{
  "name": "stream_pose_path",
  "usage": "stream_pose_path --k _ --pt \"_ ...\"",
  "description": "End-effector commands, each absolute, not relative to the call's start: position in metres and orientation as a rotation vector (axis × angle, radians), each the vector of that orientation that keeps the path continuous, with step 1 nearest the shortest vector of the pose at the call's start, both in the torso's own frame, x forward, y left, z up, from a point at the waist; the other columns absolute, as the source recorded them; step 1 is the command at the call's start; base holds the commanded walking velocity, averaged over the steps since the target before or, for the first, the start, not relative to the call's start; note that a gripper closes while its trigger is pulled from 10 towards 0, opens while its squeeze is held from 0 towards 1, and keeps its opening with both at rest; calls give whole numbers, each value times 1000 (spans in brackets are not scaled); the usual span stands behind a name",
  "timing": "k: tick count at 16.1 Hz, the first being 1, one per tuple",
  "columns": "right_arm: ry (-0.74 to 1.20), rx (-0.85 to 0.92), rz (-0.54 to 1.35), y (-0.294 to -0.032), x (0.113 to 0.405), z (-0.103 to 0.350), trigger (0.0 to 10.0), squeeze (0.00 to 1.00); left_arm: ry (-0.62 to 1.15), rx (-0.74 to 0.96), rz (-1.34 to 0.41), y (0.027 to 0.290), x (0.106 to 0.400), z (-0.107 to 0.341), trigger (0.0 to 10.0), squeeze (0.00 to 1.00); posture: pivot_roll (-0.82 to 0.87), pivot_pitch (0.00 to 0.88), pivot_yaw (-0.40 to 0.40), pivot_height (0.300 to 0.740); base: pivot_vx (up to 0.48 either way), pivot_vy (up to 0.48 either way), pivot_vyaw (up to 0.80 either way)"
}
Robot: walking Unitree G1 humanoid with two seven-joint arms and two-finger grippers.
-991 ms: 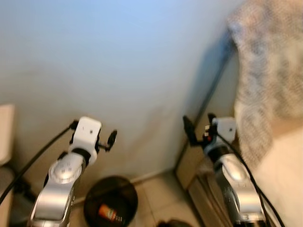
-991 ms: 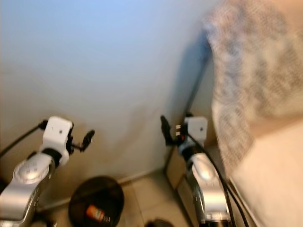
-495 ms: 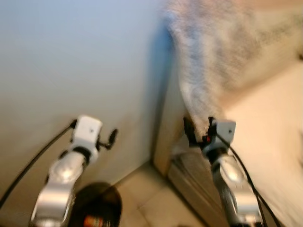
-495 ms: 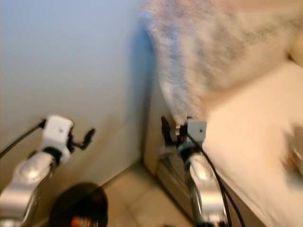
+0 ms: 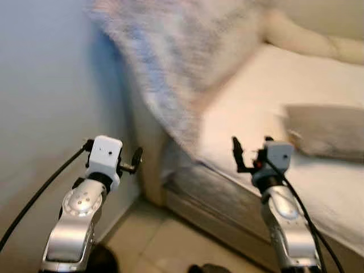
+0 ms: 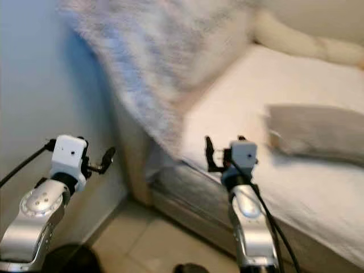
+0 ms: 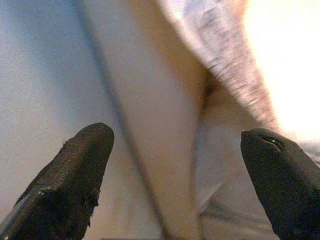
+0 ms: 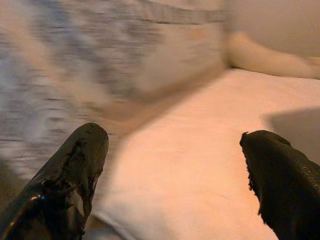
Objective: Clean up the room
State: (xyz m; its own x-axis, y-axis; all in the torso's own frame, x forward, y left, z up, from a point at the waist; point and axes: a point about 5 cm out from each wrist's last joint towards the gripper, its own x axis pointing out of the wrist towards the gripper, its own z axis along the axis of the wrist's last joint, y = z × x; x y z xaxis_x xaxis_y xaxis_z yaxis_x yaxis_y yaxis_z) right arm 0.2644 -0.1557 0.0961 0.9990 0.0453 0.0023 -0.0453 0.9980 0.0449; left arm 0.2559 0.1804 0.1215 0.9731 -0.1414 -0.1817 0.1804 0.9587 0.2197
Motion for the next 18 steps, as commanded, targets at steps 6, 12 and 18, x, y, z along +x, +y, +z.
stream_pose_path --k 6,12,18 --pt "24 108 50 -151 263 95 10000 0 145 242 -155 181 258 123 10000 0 6 0 -42 740 0 -86 -131" --pt "61 126 55 -147 264 91 10000 0 140 241 -159 180 259 122 10000 0 9 0 -44 740 0 -214 -514" --pt "61 127 58 -147 264 92 10000 0 136 219 -162 180 260 122 10000 0 9 0 -43 740 0 0 -75"
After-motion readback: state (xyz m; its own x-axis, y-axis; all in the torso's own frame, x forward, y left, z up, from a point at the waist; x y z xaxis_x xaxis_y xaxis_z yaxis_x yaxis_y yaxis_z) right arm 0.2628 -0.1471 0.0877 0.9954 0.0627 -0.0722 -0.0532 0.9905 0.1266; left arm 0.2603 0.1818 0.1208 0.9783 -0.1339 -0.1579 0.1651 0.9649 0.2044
